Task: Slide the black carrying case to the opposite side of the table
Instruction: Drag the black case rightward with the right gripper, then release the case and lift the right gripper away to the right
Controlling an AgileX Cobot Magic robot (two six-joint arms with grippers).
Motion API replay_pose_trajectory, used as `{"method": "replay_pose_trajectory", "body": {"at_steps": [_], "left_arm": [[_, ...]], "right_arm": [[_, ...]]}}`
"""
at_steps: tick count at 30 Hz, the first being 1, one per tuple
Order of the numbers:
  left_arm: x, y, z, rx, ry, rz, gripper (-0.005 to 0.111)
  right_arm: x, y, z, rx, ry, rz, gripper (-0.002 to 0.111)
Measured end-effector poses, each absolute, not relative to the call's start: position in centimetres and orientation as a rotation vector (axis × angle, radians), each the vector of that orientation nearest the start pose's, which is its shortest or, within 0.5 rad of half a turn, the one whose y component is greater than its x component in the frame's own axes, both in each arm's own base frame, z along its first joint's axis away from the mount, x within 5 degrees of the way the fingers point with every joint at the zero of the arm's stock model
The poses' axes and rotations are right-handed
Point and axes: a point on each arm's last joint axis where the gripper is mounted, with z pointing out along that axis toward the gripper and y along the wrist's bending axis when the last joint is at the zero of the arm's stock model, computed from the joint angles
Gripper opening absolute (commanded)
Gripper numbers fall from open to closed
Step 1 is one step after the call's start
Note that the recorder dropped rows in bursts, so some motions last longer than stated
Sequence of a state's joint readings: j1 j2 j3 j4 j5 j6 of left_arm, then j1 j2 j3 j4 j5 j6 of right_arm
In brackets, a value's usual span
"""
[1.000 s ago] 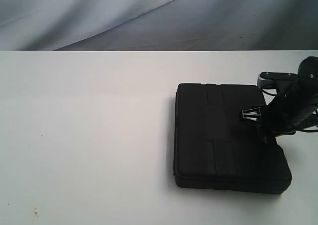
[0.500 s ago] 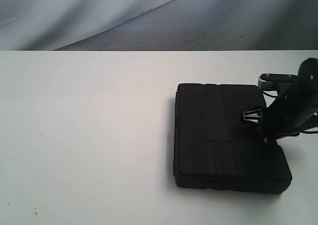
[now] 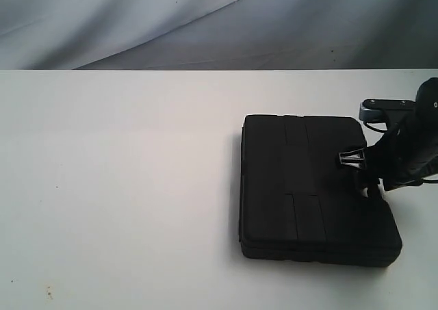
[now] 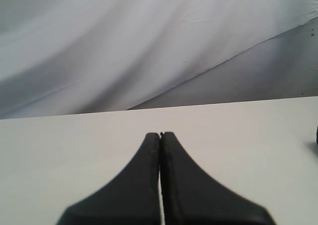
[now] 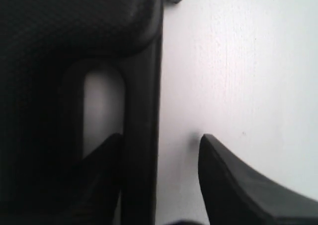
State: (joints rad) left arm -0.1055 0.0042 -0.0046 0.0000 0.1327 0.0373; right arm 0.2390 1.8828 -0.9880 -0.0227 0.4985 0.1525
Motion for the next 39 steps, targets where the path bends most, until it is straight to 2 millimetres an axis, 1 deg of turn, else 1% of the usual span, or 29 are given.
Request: {"method": "replay_pose_trajectory", "body": {"at_steps": [6, 7, 13, 16, 17, 18, 19, 20, 21, 22, 23, 24, 25, 26, 32, 39], "left_arm": [[5.6, -0.6, 20.2, 0.115, 1.612, -0.053, 0.000], [5.6, -0.6, 20.2, 0.115, 1.612, -0.053, 0.000], [5.6, -0.6, 20.2, 0.115, 1.612, -0.053, 0.000], [5.6, -0.6, 20.2, 0.115, 1.612, -0.053, 0.000], [5.6, -0.6, 20.2, 0.115, 1.612, -0.053, 0.000], [5.6, -0.6, 20.2, 0.115, 1.612, -0.053, 0.000], [5.6, -0.6, 20.2, 0.115, 1.612, -0.053, 0.000], [5.6, -0.6, 20.2, 0.115, 1.612, -0.053, 0.000], [5.6, -0.6, 20.2, 0.115, 1.612, -0.053, 0.000], [5.6, -0.6, 20.2, 0.115, 1.612, -0.053, 0.000], [5.6, -0.6, 20.2, 0.115, 1.612, -0.053, 0.000], [5.6, -0.6, 20.2, 0.115, 1.612, -0.053, 0.000], [5.6, -0.6, 20.2, 0.115, 1.612, -0.053, 0.000], [5.6, -0.6, 20.2, 0.115, 1.612, -0.053, 0.000], [5.6, -0.6, 20.2, 0.115, 1.612, -0.053, 0.000], [5.6, -0.6, 20.2, 0.115, 1.612, -0.053, 0.000]], "right_arm": [[32.6, 7.8, 14.4, -0.144, 2.833, 0.069, 0.044], [32.4, 7.8, 15.1, -0.141, 2.818, 0.075, 0.044], [31.8, 7.7, 17.5, -0.130, 2.777, 0.092, 0.044], [31.3, 7.6, 19.2, -0.119, 2.744, 0.109, 0.044], [30.9, 7.5, 20.4, -0.118, 2.720, 0.114, 0.044], [30.7, 7.5, 21.0, -0.117, 2.708, 0.117, 0.043], [30.2, 7.4, 22.3, -0.116, 2.675, 0.125, 0.042], [30.0, 7.3, 22.9, -0.115, 2.660, 0.128, 0.038], [29.3, 7.2, 24.3, -0.097, 2.615, 0.158, 0.035], [29.0, 7.2, 25.1, -0.090, 2.581, 0.172, 0.025], [27.9, 7.0, 26.3, -0.077, 2.500, 0.200, 0.020], [27.3, 6.8, 26.8, -0.071, 2.457, 0.213, 0.011], [26.0, 6.6, 27.4, -0.068, 2.389, 0.229, 0.003], [25.0, 6.3, 28.0, -0.063, 2.326, 0.242, 0.000], [19.4, 4.9, 29.8, -0.055, 2.070, 0.280, 0.000], [15.3, 3.7, 30.0, -0.104, 1.893, 0.246, 0.000]]}}
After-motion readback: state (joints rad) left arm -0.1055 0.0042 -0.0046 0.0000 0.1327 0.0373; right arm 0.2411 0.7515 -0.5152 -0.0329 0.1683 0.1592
